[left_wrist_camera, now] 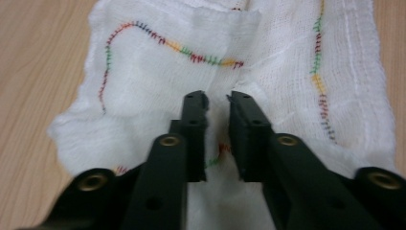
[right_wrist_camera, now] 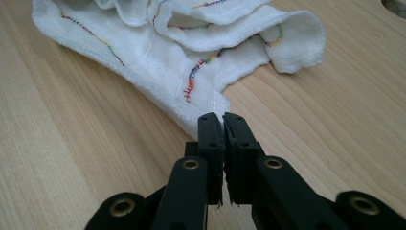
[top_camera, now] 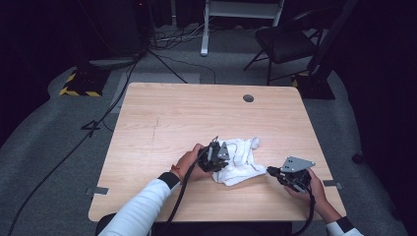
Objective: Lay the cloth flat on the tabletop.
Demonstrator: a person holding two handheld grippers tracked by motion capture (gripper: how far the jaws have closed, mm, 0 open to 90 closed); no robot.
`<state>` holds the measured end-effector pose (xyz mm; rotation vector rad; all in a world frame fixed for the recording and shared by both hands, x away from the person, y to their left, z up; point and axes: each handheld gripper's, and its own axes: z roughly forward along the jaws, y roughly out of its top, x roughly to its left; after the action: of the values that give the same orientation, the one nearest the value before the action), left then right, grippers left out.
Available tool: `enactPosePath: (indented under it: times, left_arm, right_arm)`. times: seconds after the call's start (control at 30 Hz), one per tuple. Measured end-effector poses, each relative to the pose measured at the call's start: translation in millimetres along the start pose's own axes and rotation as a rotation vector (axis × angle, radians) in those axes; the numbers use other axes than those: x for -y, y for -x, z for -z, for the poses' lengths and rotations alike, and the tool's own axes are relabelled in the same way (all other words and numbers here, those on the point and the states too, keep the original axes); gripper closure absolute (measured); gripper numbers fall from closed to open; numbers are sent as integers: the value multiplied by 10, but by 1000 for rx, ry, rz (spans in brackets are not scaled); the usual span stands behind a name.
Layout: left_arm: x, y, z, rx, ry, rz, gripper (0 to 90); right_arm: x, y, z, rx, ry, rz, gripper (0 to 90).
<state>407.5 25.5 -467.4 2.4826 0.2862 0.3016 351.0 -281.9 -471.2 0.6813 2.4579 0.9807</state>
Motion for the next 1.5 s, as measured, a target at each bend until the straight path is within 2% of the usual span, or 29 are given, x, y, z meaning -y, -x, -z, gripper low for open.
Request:
enactPosePath:
  times: [0.07, 0.17, 0.23, 0.27, 0.33, 0.4, 0.47, 0.63, 0.67, 0.77, 0.83, 0.97, 1.07, 1.13, 1.2, 1.3, 1.37, 1.43, 1.47, 1.5]
  left_arm:
    - [56, -18, 73, -1, 8, -1, 893]
    - [169, -42, 185, 8, 18, 9, 900]
    - [251, -71, 244, 10, 28, 35, 900]
    - [285, -91, 264, 13, 45, 62, 900]
    - [295, -109, 290, 33, 69, 77, 899]
    - [259, -71, 296, 9, 50, 47, 900]
    - [257, -28, 329, 11, 37, 19, 900]
    - [372, -23, 395, 5, 19, 40, 900]
    - [390, -2, 417, 0, -2, 24, 900]
    - [481, 42, 475, -6, -14, 18, 900]
    - [591, 38, 505, -9, -7, 55, 900]
    - [816, 24, 564, -9, -15, 101, 900]
    - [913, 47, 602, -3, -9, 115, 900]
    - [949, 89, 619, -6, 3, 109, 891]
    - [960, 135, 632, -10, 9, 97, 827]
    - [957, 216, 629, -34, 9, 81, 643]
    - [944, 260, 619, -74, 2, 90, 469]
    - [937, 289, 632, -91, 28, 104, 329]
    - [929, 298, 640, -116, 32, 106, 287]
    - [925, 298, 646, -123, 43, 110, 228]
  right_arm:
    - [1, 0, 3, 4, 2, 2, 866]
    - [-1, 0, 6, 4, 3, -4, 867]
    - [-1, 4, 2, 3, 2, -3, 867]
    - [0, 6, 0, 3, 1, -5, 867]
    - [1, 11, -8, -3, 1, -6, 867]
    - [-5, 7, -13, 2, -6, -7, 868]
    - [-7, 7, 0, 6, -6, -6, 868]
    - [-1, 35, 5, -3, 1, -26, 868]
    - [-1, 33, 6, -3, 0, -24, 868]
    - [-4, 26, 19, -1, 2, -18, 868]
    - [-6, 35, 19, 1, 6, -25, 868]
    - [-5, 32, 0, -4, -1, -25, 867]
    - [-7, 30, 5, -5, 2, -24, 868]
    - [-7, 31, -1, -7, 2, -25, 867]
    - [-7, 27, -3, -8, 1, -24, 867]
    - [-8, 23, -2, -10, 1, -23, 867]
    - [-7, 22, -2, -12, 2, -22, 866]
    - [-7, 19, -5, -13, 2, -22, 866]
    - [-7, 18, -6, -15, 1, -20, 865]
    - [-7, 17, -6, -15, 1, -19, 865]
